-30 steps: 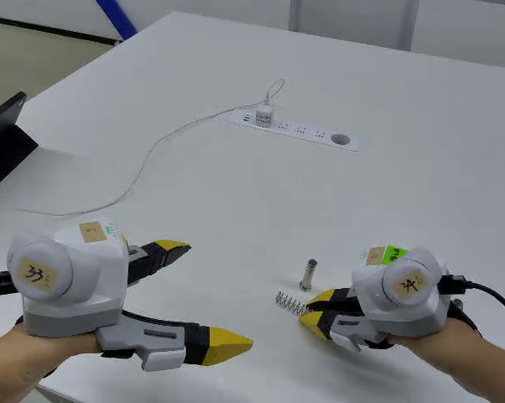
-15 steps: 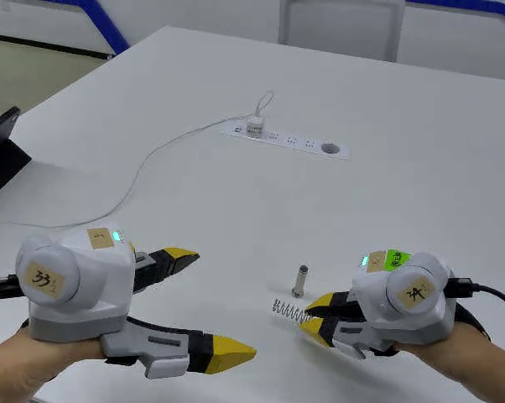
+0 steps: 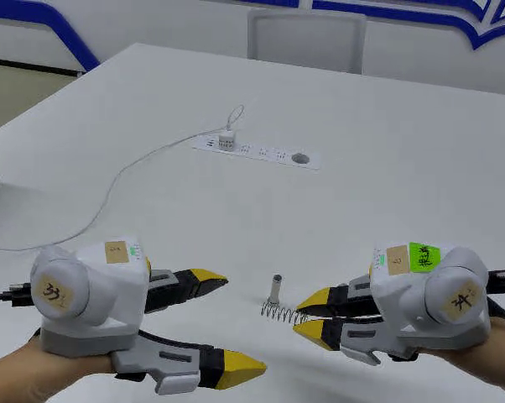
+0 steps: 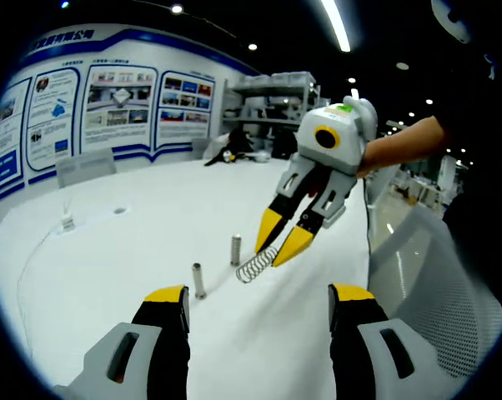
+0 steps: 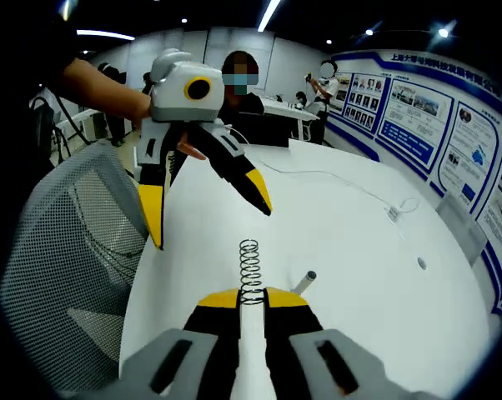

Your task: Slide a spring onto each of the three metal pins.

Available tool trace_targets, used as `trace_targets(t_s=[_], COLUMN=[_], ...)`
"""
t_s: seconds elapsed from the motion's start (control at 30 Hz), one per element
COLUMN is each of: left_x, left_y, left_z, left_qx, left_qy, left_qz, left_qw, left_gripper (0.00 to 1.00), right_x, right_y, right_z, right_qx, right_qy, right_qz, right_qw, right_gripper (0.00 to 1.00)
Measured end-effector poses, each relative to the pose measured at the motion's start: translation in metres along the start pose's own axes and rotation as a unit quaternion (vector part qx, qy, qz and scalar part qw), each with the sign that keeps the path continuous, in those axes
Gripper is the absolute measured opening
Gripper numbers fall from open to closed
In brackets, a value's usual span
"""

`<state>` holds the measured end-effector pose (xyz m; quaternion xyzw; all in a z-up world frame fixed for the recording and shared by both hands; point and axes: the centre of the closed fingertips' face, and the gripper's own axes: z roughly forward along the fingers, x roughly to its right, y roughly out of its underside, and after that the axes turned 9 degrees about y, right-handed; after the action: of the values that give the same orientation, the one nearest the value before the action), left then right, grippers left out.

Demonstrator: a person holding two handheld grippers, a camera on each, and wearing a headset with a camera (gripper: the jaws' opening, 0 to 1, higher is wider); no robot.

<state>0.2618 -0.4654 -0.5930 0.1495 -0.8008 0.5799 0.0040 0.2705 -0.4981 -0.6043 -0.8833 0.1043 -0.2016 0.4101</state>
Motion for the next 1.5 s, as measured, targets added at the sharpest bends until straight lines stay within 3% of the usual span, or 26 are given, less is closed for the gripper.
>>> trace_targets(t_s=[0.13, 0.4, 0.67, 1.07, 1.3, 1.4, 1.5], left_x=[0.005, 0.023, 0.031, 0.028, 0.029, 0.033, 0.033], left_y=[-0.005, -0.007, -0.008, -0.007, -0.006, -0.006, -0.006], left_z=[0.008, 0.016, 0.019, 0.017, 0.017, 0.017, 0.017], left_qx=[0.006, 0.004, 0.003, -0.006, -0.006, -0.013, -0.015], left_qy=[0.015, 0.057, 0.074, 0.076, 0.080, 0.090, 0.090], left_qz=[0.007, 0.023, 0.030, 0.037, 0.038, 0.071, 0.082], left_qw=[0.9998, 0.9981, 0.9968, 0.9964, 0.9960, 0.9933, 0.9925], left_gripper=[0.63, 0.45, 0.33, 0.15, 0.14, 0.12, 0.11], right_x=[-0.007, -0.021, -0.029, -0.032, -0.033, -0.035, -0.035], right_y=[-0.009, -0.011, -0.010, -0.017, -0.018, -0.019, -0.019], right_z=[-0.008, -0.013, -0.012, -0.013, -0.013, -0.014, -0.015], right_qx=[0.010, 0.008, 0.005, 0.014, 0.014, 0.016, 0.016], right_qy=[-0.015, -0.032, -0.043, -0.050, -0.051, -0.054, -0.054], right_qz=[-0.024, -0.065, -0.092, -0.102, -0.109, -0.112, -0.116], right_qw=[0.9995, 0.9974, 0.9948, 0.9934, 0.9927, 0.9921, 0.9917], right_gripper=[0.10, 0.10, 0.10, 0.10, 0.10, 0.10, 0.10])
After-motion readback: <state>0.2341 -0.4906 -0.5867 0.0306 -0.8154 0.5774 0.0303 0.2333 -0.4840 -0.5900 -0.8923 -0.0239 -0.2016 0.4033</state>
